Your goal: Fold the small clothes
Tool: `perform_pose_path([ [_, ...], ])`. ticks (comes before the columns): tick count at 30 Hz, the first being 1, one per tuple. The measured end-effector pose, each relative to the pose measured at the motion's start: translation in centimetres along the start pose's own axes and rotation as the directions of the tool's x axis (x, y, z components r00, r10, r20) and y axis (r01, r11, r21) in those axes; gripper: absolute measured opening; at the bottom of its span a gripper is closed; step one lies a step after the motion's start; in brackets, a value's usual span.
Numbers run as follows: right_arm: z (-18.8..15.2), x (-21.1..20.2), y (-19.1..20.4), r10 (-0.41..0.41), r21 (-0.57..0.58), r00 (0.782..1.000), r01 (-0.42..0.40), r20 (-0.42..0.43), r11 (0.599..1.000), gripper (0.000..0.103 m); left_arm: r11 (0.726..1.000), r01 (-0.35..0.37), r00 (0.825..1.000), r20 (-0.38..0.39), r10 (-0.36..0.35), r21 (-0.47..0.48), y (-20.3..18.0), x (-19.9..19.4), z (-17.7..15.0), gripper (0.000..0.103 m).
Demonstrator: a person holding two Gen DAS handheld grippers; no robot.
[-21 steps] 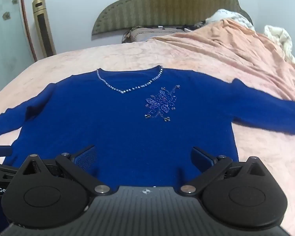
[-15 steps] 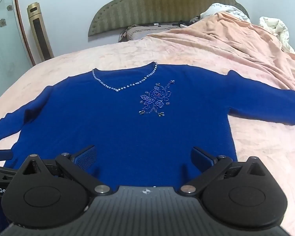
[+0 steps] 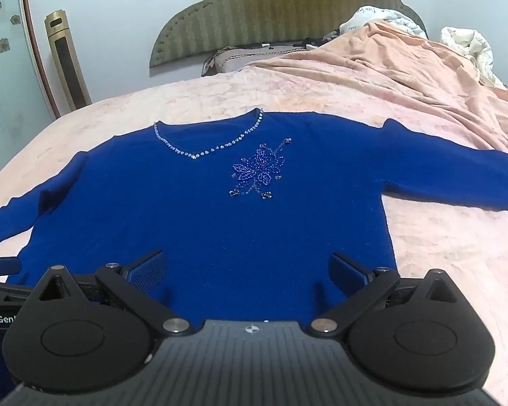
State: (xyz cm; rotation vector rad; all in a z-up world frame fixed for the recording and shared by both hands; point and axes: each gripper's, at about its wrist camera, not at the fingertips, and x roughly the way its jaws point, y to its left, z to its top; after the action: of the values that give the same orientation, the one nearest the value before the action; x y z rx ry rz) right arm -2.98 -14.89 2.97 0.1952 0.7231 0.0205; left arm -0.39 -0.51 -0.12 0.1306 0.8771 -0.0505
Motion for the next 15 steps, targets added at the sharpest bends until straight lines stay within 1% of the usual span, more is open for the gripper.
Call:
perform_pose_path([
  [4,-0.09,-0.31,-0.29,0.008,0.005,1.000,-0.008,0.008,1.000,0.103,0.999,-0.023,1.000,-0.002,0.023,0.025,-0.35,0.16,0.28,0.101],
  [8,-0.30,-0.65,-0.60,0.016,0.006,1.000,-0.016,0.013,1.000,0.103,1.000,-0.017,1.000,-0.005,0.017,0.009,-0.28,0.33,0.46,0.101],
  [15,-0.57,-0.86,-0.85,0.011,-0.009,1.000,-0.011,0.013,1.000,0.103,1.000,-0.030,0.999,-0.020,0.030,0.006,-0.56,0.80,0.66,0.101],
])
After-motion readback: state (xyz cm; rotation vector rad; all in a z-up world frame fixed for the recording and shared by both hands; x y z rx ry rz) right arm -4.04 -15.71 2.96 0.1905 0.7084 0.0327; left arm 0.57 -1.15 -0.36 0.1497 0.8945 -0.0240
